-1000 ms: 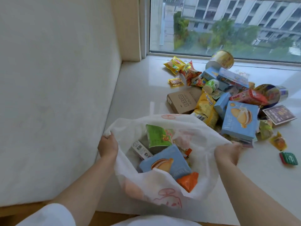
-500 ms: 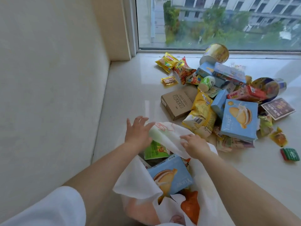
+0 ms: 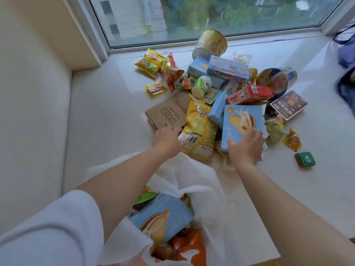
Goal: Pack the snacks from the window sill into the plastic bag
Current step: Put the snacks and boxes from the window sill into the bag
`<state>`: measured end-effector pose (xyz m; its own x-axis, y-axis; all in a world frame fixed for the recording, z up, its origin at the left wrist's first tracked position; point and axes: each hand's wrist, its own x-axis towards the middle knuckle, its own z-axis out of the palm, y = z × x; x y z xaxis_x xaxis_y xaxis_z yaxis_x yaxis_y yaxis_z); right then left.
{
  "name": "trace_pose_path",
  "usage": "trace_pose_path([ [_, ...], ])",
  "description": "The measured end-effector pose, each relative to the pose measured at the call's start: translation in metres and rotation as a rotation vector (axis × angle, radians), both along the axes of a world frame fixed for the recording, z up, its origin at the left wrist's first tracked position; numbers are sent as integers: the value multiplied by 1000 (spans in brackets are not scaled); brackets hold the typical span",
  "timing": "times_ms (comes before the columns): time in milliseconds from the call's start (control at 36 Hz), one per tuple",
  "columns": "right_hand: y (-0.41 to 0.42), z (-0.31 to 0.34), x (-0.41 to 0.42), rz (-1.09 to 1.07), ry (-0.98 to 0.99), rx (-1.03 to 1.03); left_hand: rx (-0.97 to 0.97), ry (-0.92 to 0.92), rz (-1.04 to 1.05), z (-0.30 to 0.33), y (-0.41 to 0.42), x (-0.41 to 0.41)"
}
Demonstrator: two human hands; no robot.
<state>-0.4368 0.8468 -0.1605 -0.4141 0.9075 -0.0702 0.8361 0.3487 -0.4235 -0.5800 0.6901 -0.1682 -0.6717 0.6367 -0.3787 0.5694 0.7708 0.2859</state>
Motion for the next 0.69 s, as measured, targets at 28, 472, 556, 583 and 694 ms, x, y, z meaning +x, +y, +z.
trace_pose_path([
  [28,10,0,2,-34,-2,2,21,-18,19,-2,11,0],
  [472,100,-38,-4,-211,237,-581,93,-309,574,-37,103,-10],
  [556,100,-41,-3,-205,275,-550,132,-427,689,-38,111,-5],
  [583,99,-42,-3,-206,288,-535,162,-481,757,-38,113,-3],
  [694,95,-45,-1,-255,328,-507,229,-558,882,-38,117,6],
])
